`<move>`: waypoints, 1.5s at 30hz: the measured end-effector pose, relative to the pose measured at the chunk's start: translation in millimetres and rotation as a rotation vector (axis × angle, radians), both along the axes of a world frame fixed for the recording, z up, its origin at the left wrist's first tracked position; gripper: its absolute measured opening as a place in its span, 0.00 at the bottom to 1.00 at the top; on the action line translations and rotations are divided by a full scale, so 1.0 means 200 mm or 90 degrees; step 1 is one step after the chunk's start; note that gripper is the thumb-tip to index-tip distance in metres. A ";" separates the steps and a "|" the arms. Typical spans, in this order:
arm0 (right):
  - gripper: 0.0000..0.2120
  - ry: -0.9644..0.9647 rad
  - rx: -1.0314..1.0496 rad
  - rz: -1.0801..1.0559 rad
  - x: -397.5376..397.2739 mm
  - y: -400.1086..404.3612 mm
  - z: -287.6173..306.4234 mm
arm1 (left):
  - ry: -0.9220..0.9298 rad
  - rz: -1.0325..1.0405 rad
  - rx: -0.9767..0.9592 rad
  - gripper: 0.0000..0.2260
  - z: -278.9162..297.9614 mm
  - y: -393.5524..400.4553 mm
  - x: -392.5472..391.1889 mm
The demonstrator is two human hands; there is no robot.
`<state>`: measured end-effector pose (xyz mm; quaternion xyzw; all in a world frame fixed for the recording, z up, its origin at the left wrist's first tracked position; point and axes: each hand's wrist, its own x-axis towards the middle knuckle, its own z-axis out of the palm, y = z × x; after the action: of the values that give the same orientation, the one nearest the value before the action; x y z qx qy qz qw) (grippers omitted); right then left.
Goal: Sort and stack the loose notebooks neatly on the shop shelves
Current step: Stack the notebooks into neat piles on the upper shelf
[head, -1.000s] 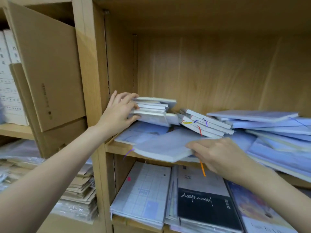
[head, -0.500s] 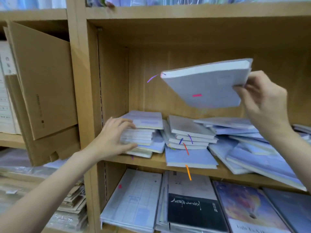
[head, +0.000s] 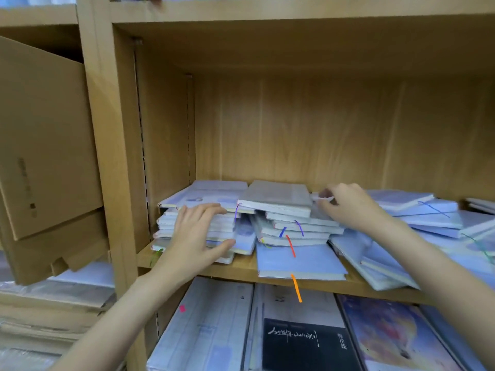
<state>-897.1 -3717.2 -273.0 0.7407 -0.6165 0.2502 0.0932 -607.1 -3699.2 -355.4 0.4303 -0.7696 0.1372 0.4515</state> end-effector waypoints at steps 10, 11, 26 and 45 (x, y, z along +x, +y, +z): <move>0.20 0.113 -0.015 0.171 0.16 -0.08 -0.12 | -0.013 0.088 -0.042 0.24 -0.12 -0.03 -0.08; 0.19 0.129 -0.027 0.169 0.15 -0.10 -0.12 | -0.013 0.091 -0.044 0.23 -0.12 -0.03 -0.08; 0.19 0.201 -0.059 -0.003 -0.22 0.17 0.08 | 0.008 0.143 0.028 0.35 0.01 0.01 -0.13; 0.18 0.348 -0.030 -0.018 -0.56 0.09 0.03 | -0.233 0.002 0.070 0.27 0.14 -0.11 -0.73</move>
<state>-1008.8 -3699.7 -266.3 0.7697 -0.5728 0.0542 0.2766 -753.1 -3721.1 -327.1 0.4238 -0.8443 0.1715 0.2795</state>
